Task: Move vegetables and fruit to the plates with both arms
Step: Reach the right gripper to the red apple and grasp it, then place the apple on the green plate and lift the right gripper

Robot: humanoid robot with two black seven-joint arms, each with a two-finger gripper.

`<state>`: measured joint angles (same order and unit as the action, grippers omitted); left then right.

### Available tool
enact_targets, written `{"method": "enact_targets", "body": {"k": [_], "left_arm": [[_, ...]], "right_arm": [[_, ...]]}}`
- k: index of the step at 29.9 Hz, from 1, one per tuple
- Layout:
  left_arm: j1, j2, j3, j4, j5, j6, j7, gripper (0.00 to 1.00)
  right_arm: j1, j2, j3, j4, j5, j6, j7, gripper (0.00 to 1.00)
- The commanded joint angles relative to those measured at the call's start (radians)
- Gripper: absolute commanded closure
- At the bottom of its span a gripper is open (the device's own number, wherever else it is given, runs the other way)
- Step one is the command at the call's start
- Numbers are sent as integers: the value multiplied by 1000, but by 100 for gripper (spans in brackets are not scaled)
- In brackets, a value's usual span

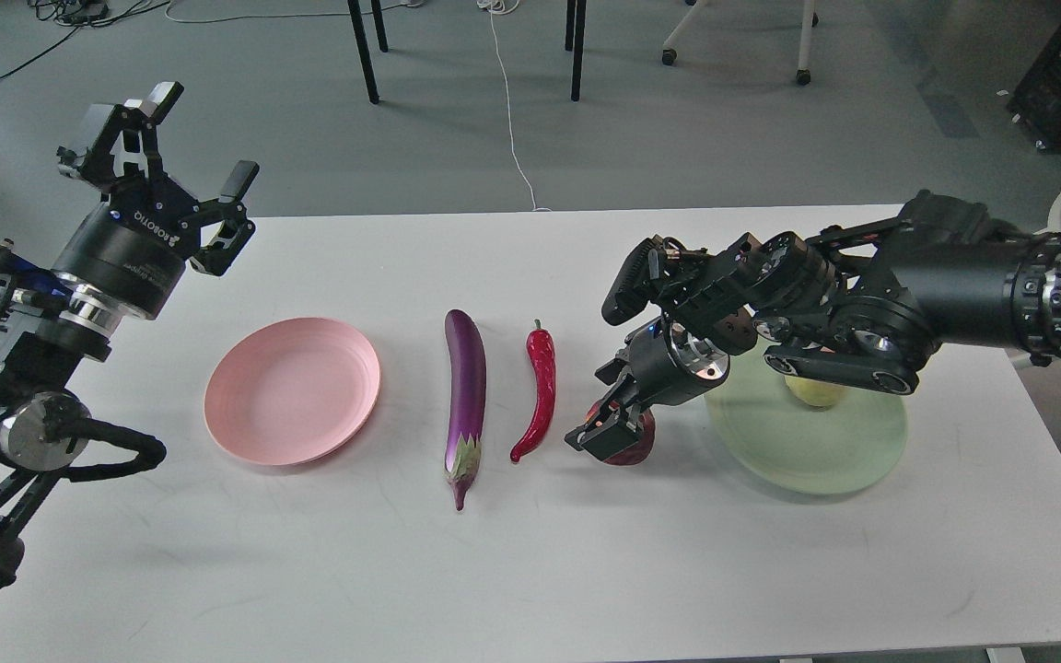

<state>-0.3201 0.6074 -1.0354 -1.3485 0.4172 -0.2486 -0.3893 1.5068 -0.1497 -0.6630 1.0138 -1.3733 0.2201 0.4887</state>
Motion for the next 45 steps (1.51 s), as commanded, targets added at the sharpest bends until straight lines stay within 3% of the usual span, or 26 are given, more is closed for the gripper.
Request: {"method": "enact_targets", "body": {"k": [1,19,23,28,31,39,45], "left_arm": [[15,0,-6,0,0,-1,0,1],[16,-1,-8,0,0,-1,0,1],[16,0,-8,0,0,-1,0,1],[16,0,-9,0,0,-1,0,1],[16,2,-12,0,0,-1,0,1],[15,2,-18,0,0,-3,1,1],[15,-1,-15,-8,2,-3,1,1]], "right_arm": [[-8,2,-1,-10,-1,-13,0,3],[-48,48,-66,-75,-3,-33,0,5],[-48,47,-72,-73,-1,-30,0,14],[-31,33,-92,-66,-1,-28,0,57],[12,-5,-92,-44,-3,-28,0,73],[179,-233,-90,114,-18,-27,0,74],[188,-430,-118,192,-208,-25,0,72]]}}
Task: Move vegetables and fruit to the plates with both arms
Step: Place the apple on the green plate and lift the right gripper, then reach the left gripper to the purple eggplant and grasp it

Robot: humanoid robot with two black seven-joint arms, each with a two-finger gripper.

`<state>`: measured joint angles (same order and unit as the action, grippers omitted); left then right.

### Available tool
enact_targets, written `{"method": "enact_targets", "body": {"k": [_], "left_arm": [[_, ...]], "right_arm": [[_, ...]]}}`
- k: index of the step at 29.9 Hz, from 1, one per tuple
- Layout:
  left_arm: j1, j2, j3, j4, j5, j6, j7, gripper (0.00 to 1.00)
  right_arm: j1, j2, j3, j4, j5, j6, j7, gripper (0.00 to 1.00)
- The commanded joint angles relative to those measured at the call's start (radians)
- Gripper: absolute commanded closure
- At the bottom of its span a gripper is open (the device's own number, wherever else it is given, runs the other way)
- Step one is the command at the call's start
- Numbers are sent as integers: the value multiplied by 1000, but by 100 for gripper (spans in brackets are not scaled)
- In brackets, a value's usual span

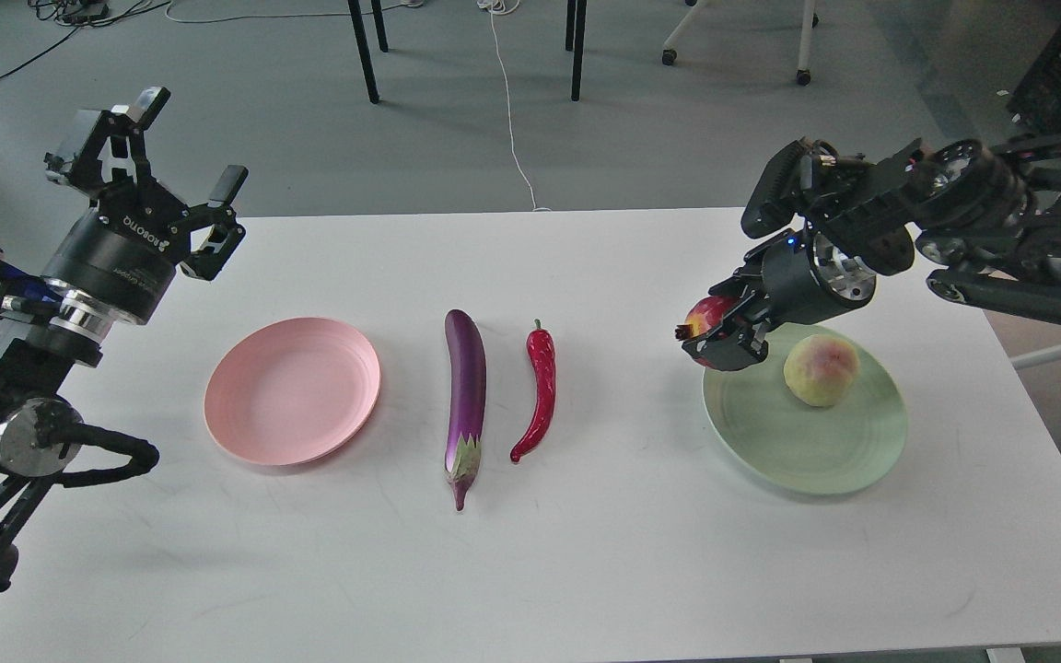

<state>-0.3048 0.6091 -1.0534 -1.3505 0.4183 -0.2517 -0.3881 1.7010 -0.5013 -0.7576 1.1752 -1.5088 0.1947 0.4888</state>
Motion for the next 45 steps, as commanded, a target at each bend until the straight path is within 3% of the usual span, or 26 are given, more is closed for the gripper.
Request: {"method": "enact_targets", "body": {"k": [1,6,13,19,28,31,35,40,45], "left_arm": [[0,-3,3,-6,0,2,0,1],[0,-6,3,-6,2,2,0,1],[-2,-8,3,-6,2,2,0,1],[-2,-5,3,-6,2,0,0,1],[-5,-2,3,-6,13,-6,0,1],[-14,9,1,-6,52,-8,-1,1],[-17,15,0,-12,177,-9,-18,1],[-17,26,10,-82,330,-9,-25,1],[-19,24,61,-160,626,0,-3,1]], "right_arm": [[-9,-100,-40,41,-79,0,0,71],[-37,-172,-52,115,-74,-6,0,62],[-66,-177,-54,110,-76,-6,0,36],[-75,-177,-52,103,-74,-12,0,6],[-75,-243,58,110,-10,-11,0,3],[-93,-287,167,110,183,-9,0,3],[-204,-319,322,103,612,-8,0,3],[-450,-326,552,57,1141,-5,0,2],[-708,-319,791,31,1409,44,0,2]]}}
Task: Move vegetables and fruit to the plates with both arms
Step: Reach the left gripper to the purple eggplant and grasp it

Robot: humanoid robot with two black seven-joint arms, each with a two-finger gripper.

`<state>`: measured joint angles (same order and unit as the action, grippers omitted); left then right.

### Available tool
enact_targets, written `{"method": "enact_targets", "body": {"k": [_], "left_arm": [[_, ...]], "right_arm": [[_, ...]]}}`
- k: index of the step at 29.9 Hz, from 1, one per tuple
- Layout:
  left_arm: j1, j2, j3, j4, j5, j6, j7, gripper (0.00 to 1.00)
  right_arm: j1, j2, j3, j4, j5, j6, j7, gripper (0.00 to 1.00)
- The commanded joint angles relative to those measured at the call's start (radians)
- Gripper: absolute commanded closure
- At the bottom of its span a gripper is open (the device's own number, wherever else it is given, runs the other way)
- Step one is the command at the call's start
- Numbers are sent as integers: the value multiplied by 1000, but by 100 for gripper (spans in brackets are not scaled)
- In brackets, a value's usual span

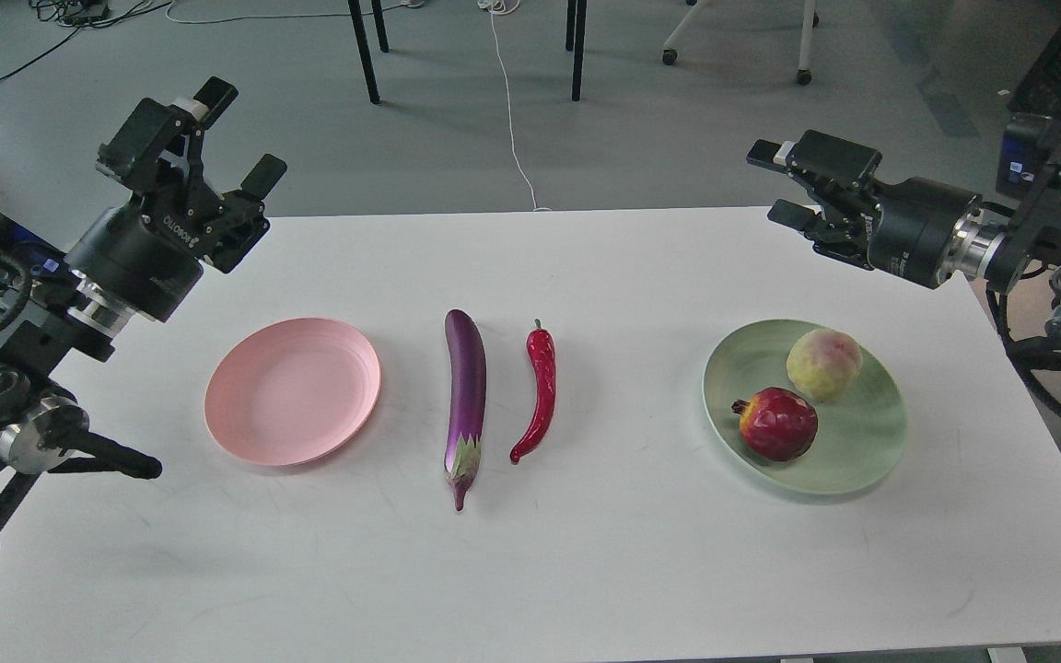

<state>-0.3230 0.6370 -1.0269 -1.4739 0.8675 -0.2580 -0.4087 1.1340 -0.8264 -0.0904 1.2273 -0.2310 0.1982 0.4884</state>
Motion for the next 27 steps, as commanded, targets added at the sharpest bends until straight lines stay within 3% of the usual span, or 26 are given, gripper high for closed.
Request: {"method": "enact_targets", "body": {"k": [1,4,7,9,12,15,21,27], "left_arm": [[-7,-5,56,-40,253,10,31,1],[-83,-8,125,-37,532,6,128,1],[-213,-7,244,3,723,-3,169,1],[-331,-6,376,79,790,-7,171,1],[-514,-10,604,164,803,-30,179,1],[-649,-37,785,236,788,-69,223,1],[-691,-144,838,357,782,-184,303,1],[-691,-252,844,441,722,-193,349,1]], "right_arm": [[-186,10,167,-43,156,85,0,2],[-314,49,265,-182,177,277,0,2],[-388,61,326,-290,179,290,0,2],[-414,61,340,-304,179,290,0,2],[-435,55,356,-305,179,290,0,2],[-445,52,368,-305,179,290,0,2],[-447,50,382,-305,179,290,0,2],[-447,50,383,-305,179,290,0,2]]}}
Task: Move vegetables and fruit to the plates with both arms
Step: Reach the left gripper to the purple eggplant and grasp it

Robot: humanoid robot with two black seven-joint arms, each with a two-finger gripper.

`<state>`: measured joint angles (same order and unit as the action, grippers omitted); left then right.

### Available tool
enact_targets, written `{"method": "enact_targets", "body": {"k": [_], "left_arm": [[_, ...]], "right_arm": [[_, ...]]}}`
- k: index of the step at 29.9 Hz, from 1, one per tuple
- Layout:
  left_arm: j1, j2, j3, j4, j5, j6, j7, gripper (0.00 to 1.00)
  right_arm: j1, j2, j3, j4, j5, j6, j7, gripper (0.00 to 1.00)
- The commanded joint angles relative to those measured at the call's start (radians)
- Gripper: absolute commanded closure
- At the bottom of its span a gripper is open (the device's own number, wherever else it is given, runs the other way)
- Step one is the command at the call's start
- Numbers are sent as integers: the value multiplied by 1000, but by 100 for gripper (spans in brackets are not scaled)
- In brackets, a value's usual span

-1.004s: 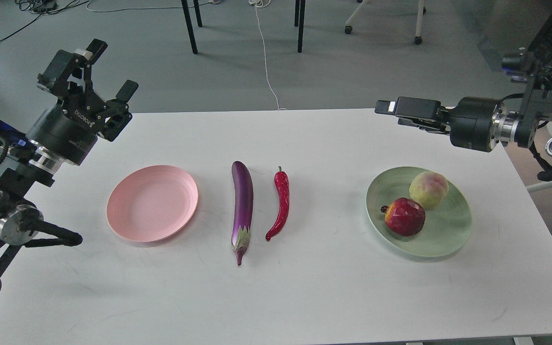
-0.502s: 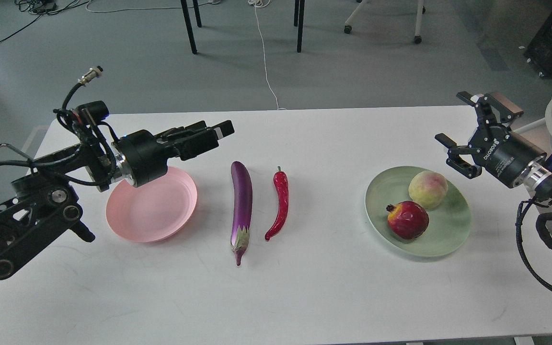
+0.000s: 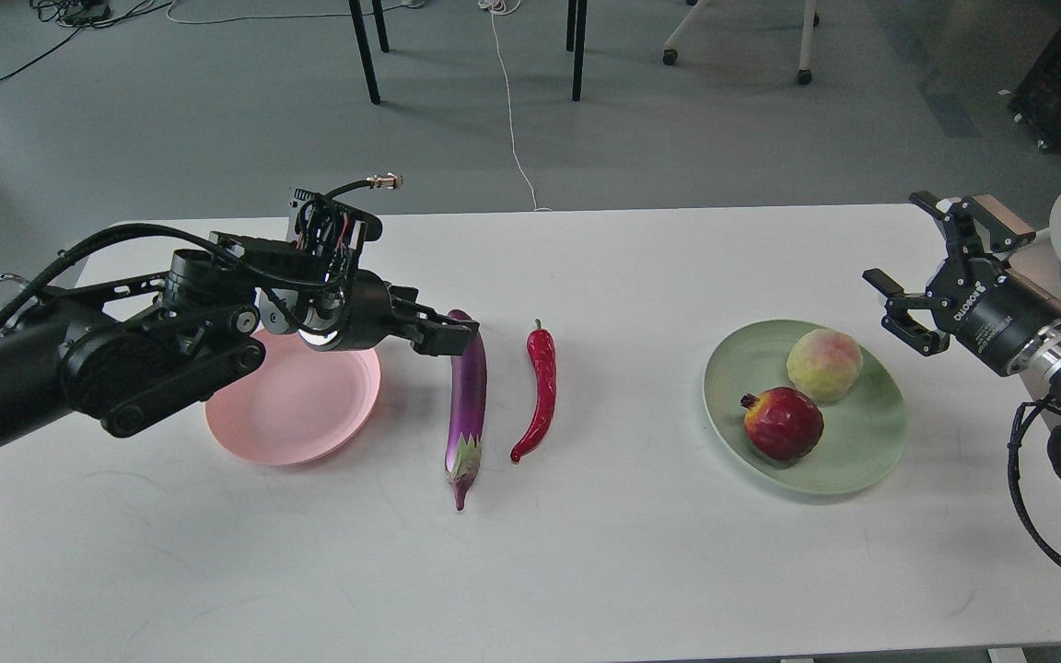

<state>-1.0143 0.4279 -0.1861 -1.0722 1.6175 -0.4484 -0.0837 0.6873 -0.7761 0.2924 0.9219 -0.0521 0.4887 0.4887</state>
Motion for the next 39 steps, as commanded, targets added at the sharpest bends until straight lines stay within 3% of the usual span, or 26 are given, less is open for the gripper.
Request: {"method": "enact_targets", "body": {"k": [1,8,29,39], "left_arm": [[0,-56,7,54,-31,-3,30,1],[14,-112,16,141,-28,0,39,1],[88,-129,17,149,-31,8,55,2],[92,-170,19,149,-27,20,56,6]], "right_arm": [[0,0,1,0,0,0,0,2],[-5,-6,1,0,0,0,0,2],[-28,1,-3,0,-3,0,0,2],[-42,0,-3,-2,-9,0,0,2]]}}
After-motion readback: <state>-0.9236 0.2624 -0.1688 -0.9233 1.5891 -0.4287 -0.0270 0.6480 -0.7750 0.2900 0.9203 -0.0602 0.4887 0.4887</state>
